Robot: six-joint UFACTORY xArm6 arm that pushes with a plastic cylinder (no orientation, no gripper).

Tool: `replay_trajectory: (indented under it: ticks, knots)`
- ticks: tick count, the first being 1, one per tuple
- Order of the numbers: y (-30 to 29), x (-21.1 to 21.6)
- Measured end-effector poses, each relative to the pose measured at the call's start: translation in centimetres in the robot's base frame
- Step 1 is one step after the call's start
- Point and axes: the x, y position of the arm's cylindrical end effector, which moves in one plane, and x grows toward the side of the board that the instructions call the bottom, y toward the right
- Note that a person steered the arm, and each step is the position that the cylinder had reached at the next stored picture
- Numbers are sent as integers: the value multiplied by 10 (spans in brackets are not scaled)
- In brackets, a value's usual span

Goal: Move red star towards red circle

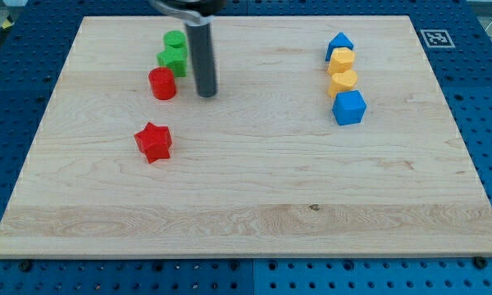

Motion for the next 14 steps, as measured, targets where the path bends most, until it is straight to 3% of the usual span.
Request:
replay_trajectory:
  ticks: [2,3,4,5,6,7,12,14]
  knots:
    - [42,29]
    - [28,67]
    - [27,142]
    - [-17,189]
    - [-82,194]
    - [-95,168]
    - [-93,90]
    - [-54,112]
